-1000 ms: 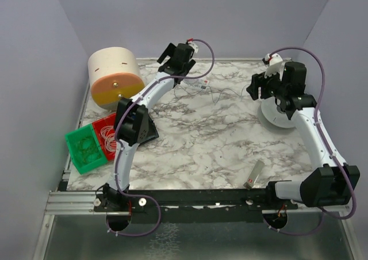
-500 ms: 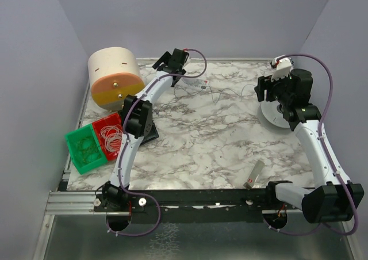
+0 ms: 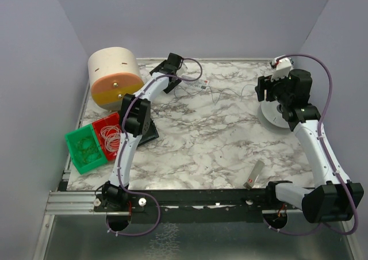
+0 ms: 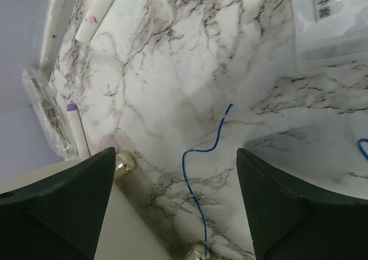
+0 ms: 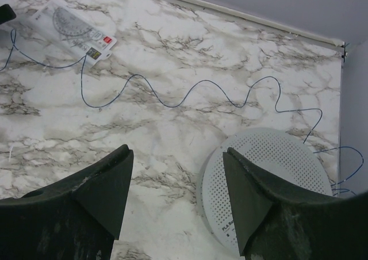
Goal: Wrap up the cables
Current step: Pick up the cable at the center of the board.
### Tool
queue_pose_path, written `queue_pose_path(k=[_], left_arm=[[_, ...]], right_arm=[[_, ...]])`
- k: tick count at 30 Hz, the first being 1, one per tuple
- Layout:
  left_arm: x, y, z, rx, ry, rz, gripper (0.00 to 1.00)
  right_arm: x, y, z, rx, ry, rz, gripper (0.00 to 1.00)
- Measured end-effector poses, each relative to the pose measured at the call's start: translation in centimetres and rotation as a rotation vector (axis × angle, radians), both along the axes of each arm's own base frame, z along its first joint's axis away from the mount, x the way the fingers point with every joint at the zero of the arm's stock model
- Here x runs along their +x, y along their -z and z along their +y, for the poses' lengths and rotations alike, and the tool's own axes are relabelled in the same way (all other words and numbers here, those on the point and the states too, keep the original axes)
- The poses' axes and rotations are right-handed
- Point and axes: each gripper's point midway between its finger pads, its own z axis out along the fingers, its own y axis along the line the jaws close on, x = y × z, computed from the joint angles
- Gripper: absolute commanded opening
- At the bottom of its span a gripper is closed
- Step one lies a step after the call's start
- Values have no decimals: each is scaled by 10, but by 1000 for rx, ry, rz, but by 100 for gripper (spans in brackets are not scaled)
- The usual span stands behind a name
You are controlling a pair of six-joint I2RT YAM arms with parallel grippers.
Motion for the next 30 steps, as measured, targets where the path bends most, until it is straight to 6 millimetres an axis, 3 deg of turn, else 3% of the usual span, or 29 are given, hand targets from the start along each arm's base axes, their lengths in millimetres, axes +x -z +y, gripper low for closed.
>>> queue_pose_path(k=[7,12,22,25,27,30], left_arm=[[0,10,-5,11,25,18,73],[3,14,-5,22,30,18,52],[6,21,-5,38,39,26,49],[8,22,-6,40,42,23,43],[10,23,-7,41,44,21,26],[11,28,-7,40,44,24,22]], right_arm=[[0,2,0,0,1,5,69],[0,2,0,0,1,5,69],[0,5,0,0,2,7,69],[0,5,0,0,2,7,69],[0,5,0,-1,2,7,69],[0,6,0,-1,3,8,69]])
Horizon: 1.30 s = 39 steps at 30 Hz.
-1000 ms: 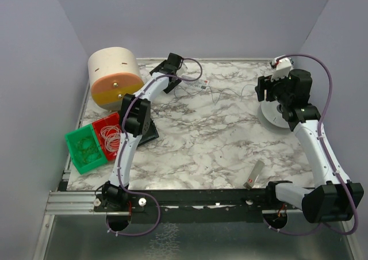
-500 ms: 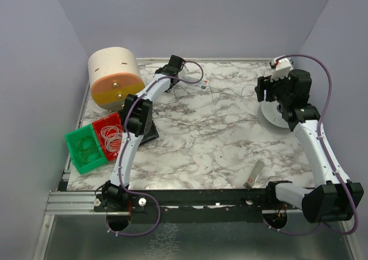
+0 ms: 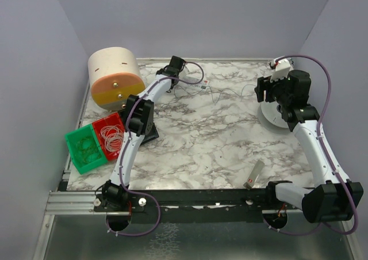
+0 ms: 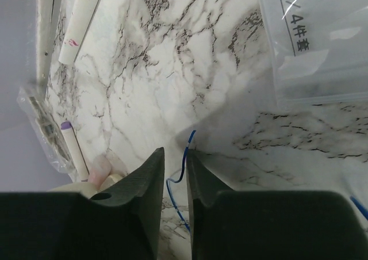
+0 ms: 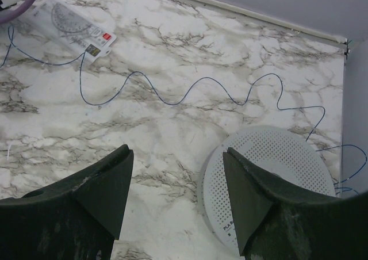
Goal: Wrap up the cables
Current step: Pick up the cable at the center of the board.
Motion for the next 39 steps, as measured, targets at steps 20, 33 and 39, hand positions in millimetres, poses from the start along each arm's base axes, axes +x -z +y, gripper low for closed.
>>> queue_pose_path(k=[20,33,39], left_arm=[[7,-38,-10,-70,-71,-106,0],[-50,-323,-73,-312,-15,-621,0],[-96,-365,-113,-378,73,-666,0]], right_arm=[[2,6,-4,-8,19,-2,69],[3,13,-5,-8,21,6,68],[2,15,-1,1,-15,9,69]])
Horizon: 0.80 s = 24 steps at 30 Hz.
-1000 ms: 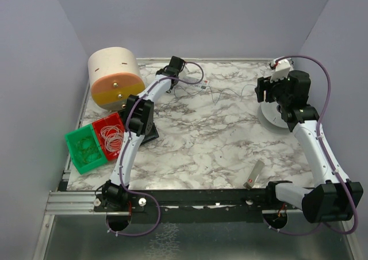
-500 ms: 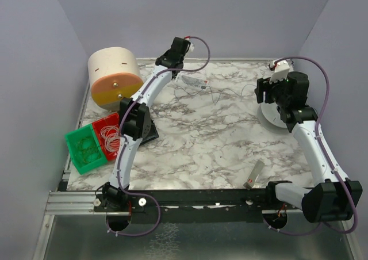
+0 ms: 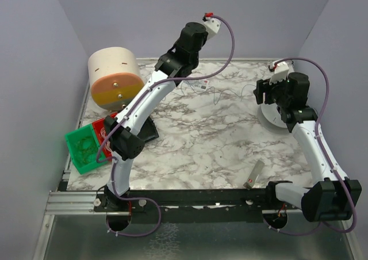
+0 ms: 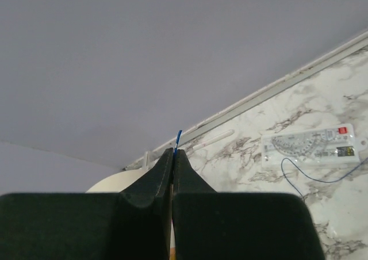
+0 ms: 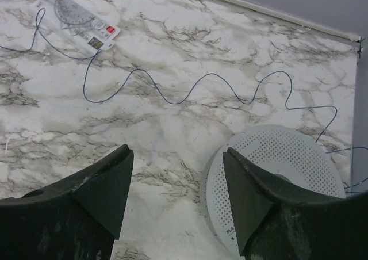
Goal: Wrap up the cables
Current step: Pick up the cable at the center of the board.
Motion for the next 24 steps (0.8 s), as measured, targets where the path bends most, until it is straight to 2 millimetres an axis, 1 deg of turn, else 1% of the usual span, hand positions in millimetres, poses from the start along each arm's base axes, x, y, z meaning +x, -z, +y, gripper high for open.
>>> queue_pose_path(k=[3,4,7,9,11,14,17,22,24], left_arm=[[-18,-2,-21,4,54,6,0],[-26,0,-32,8,94,19,0],[-46,2,-52,20,186,54,0],[-62,0,-67,16,264,75,0],[-82,-2,-83,8,353,100,0],[-104,-3,-99,-3,459,135,0],[-123,2,-112,-16,562,185,0],[-146,15,-127,-30,708,281,0],[-158,21,-132,-33,772,327,0]], right_arm=[[-1,2,3,9,-31,5,68],[-2,3,5,13,-43,6,69],[-4,3,12,25,-91,6,69],[-7,3,20,36,-138,6,69],[-11,4,27,47,-181,5,69],[-23,3,38,68,-269,-5,70],[-36,-3,49,91,-367,-29,73],[-65,-17,74,123,-559,-77,87],[-77,-21,82,127,-633,-95,91]])
